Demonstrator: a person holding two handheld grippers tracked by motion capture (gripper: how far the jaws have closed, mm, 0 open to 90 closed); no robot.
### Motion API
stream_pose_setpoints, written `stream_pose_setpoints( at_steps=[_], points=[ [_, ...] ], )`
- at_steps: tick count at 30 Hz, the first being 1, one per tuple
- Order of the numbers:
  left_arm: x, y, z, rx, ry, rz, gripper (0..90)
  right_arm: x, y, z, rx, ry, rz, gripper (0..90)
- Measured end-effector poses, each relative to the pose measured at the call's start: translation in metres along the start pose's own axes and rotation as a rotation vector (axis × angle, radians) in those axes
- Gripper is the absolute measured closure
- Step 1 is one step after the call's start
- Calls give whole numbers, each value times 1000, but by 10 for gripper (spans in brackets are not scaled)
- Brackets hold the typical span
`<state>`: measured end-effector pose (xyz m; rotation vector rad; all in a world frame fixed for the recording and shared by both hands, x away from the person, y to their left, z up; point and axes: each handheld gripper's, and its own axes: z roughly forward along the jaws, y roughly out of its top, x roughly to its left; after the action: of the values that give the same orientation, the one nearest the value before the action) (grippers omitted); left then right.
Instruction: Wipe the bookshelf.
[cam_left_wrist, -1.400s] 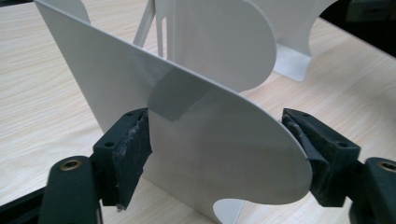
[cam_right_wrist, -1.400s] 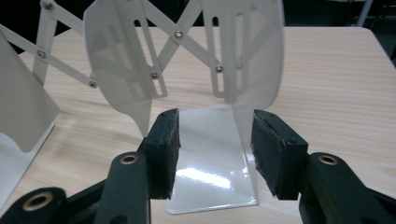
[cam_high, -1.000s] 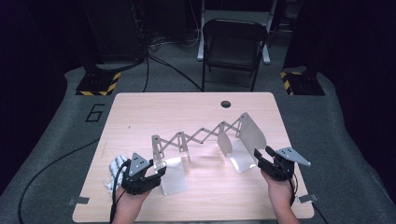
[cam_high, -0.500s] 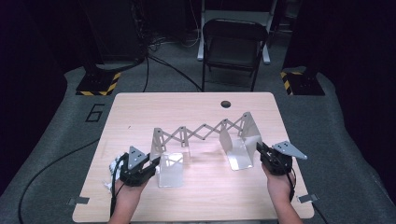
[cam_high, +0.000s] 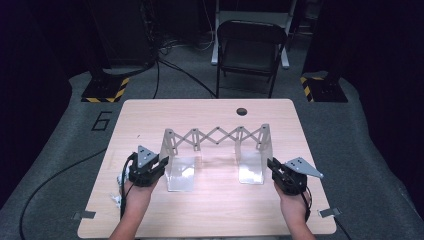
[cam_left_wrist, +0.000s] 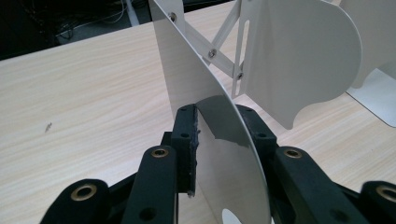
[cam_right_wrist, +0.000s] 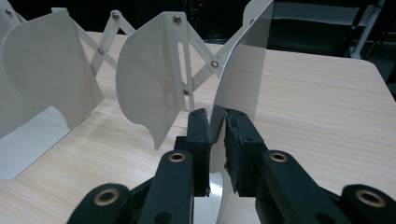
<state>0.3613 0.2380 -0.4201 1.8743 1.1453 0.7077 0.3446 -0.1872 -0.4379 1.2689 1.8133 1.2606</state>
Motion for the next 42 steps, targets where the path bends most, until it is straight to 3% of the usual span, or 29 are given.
stream_pose_setpoints(
  at_steps=[6, 15, 23, 30, 37, 40, 42],
  points=[
    [7, 7, 9, -9, 0, -37, 714, 7, 1, 5, -7, 12, 17, 782],
    [11, 15, 22, -16, 41, -57, 713, 7, 7, 15, 9, -6, -6, 792],
    [17, 25, 30, -29, 76, -62, 727, 3, 7, 12, 16, -8, 1, 812],
    [18, 23, 28, -24, 78, -64, 737, 4, 4, 7, 9, 4, -3, 812],
    [16, 20, 15, -45, 51, -56, 584, 2, 1, 3, 2, 18, 3, 800],
    [16, 17, 7, -50, 27, -63, 534, 2, 0, 3, -7, 41, 15, 692],
    [17, 14, 1, -55, 18, -74, 500, 4, 0, 1, -14, 29, 15, 654]
  ],
)
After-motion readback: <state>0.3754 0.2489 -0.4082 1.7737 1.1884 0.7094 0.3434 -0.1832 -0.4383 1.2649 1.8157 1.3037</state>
